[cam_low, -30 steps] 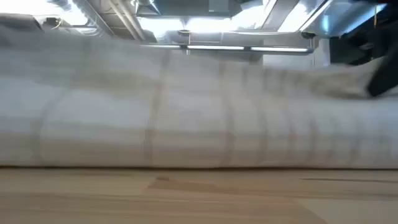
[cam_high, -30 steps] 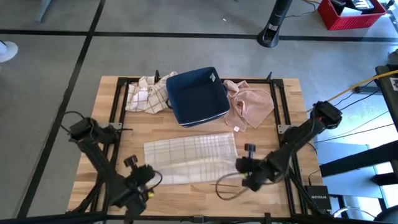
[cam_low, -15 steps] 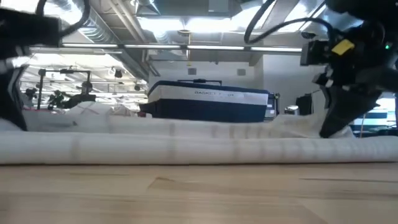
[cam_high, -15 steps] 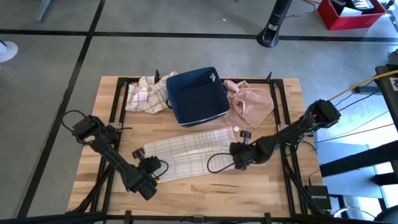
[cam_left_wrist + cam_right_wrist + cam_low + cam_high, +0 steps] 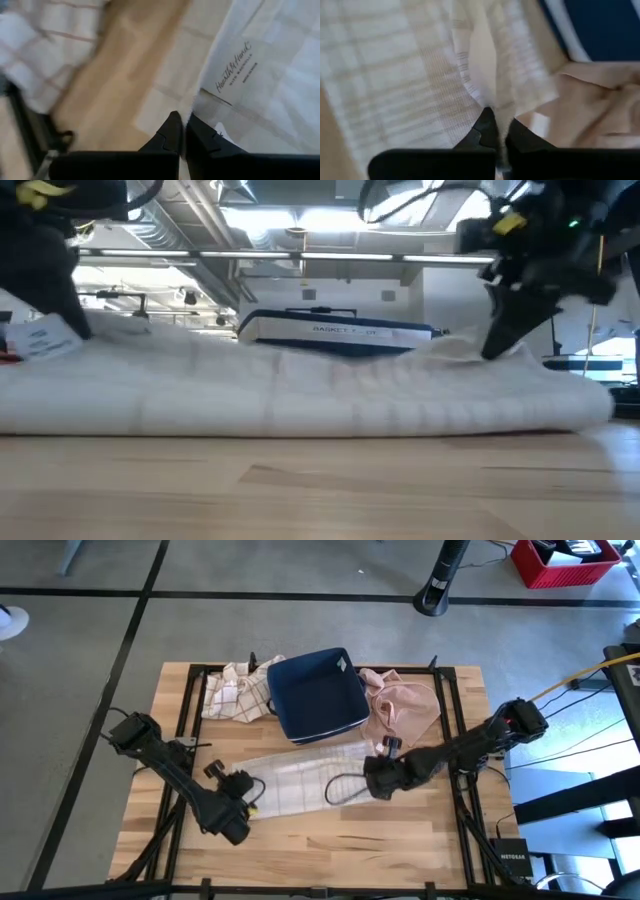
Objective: Fold towel
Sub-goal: Fold the white with gray pattern towel on the table
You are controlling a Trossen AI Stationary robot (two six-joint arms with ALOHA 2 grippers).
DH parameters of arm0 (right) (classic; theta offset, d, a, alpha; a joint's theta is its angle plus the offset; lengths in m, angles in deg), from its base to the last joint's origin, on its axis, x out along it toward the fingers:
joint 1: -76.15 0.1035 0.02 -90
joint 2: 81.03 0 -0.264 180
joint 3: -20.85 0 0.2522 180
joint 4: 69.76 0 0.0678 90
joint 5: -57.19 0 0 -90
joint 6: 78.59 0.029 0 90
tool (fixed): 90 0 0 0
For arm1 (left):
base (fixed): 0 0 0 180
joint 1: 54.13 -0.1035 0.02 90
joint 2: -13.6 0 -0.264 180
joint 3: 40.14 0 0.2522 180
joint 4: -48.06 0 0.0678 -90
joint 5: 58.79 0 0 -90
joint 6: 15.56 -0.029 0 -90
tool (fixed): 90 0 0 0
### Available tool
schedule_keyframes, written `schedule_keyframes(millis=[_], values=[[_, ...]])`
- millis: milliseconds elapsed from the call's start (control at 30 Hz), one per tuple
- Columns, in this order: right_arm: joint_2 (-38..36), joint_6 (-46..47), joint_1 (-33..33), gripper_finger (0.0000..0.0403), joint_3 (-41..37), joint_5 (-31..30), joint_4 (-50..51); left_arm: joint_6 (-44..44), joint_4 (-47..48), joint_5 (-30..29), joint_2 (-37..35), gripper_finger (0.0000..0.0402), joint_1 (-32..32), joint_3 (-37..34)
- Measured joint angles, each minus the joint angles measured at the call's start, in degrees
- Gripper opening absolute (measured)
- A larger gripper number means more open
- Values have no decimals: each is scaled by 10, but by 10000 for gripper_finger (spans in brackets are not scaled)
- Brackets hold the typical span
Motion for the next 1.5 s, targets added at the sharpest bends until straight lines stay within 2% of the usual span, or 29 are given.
schedule_keyframes(millis=[133,300,700,867,1033,1200,1333,1500], values=[[5,-27,-62,0,-20,6,-8,-7,-12,-11,-8,0,-24,-45],[6,-76,-113,0,-46,18,-52,-66,-109,-3,-8,0,-54,-103],[18,-105,-168,5,-88,23,-147,-86,-159,-6,-8,11,-90,-147],[18,-105,-170,53,-93,-14,-173,-110,-159,-6,-8,40,-102,-148],[17,-104,-170,131,-93,-26,-180,-129,-160,1,-8,102,-111,-141],[17,-104,-168,192,-45,5,-77,-168,-81,33,-8,150,-110,-73],[16,-104,-168,215,0,50,-5,-157,3,8,-8,162,-102,-7],[16,-104,-163,220,16,81,-5,-97,36,-41,-8,156,-80,15]])
